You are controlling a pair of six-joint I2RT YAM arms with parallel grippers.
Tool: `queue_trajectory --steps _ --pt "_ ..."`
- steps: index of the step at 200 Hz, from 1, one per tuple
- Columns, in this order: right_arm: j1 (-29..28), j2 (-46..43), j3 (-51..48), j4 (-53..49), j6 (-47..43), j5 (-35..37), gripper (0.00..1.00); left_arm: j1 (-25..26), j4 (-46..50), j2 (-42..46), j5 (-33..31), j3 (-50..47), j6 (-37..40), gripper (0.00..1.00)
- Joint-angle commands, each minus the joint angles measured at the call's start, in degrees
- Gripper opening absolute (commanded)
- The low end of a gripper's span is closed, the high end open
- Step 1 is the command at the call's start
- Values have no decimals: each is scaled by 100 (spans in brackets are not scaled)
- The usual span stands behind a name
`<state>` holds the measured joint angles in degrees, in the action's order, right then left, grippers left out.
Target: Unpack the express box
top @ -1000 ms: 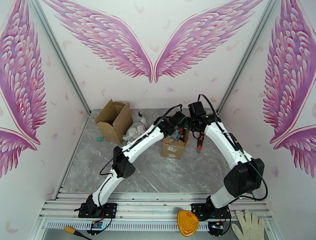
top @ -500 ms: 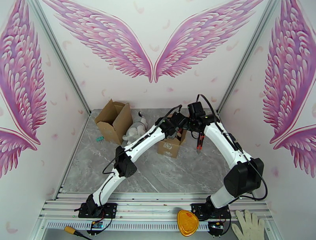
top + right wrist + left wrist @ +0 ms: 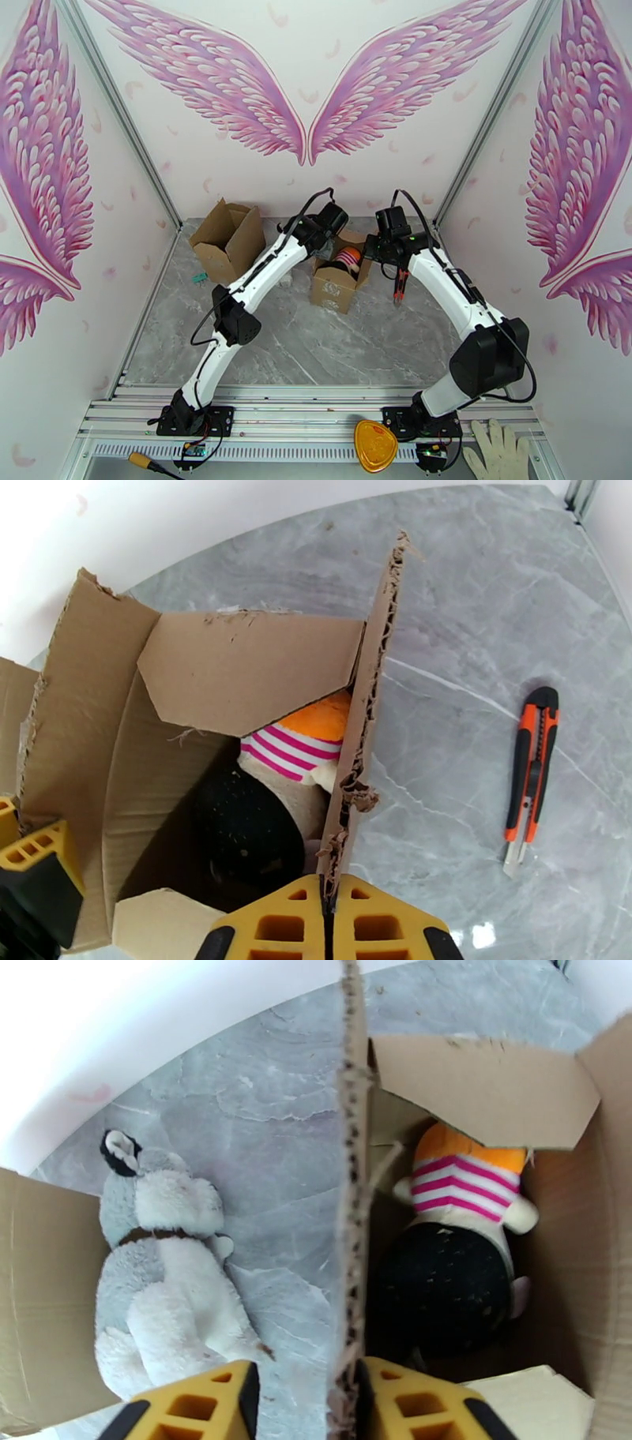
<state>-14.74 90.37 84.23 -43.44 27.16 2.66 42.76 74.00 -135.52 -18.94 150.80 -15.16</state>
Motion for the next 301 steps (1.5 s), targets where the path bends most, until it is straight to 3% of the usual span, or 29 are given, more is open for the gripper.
queue_trajectory --steps 1,40,86,108,151,187,207,232,268,301 --pt "32 -126 -409 90 -212 -38 0 -321 -56 496 602 -279 -33 31" --pt "118 -417 -1067 841 -296 -101 0 -646 -535 824 1418 -981 -93 22" --pt "354 -911 -2168 2197 -237 -587 1 -950 -799 938 1921 -1387 -194 8" --pt "537 -983 -2674 2884 -129 -1047 8 -1065 -1098 1069 2317 -1683 -247 7" --pt "733 -785 -3020 3428 -112 -1564 10 -1250 -1397 1194 2911 -2014 -214 4" --pt "783 -880 -2587 2844 -502 -1528 25 -1236 -1424 1276 3049 -1960 -206 2" --pt "772 -862 -1957 1992 -952 -1343 49 -1198 -1441 1322 3039 -1842 -211 0" --pt "772 -925 -1120 1036 -1361 -886 60 -1135 -1449 1392 2834 -1715 -173 0" --pt "701 -1049 -150 723 -1101 -967 55 -884 -1552 1502 2046 -1675 28 0" --pt "363 -582 856 276 -681 -1121 39 -606 -1738 1557 1434 -1651 179 0"
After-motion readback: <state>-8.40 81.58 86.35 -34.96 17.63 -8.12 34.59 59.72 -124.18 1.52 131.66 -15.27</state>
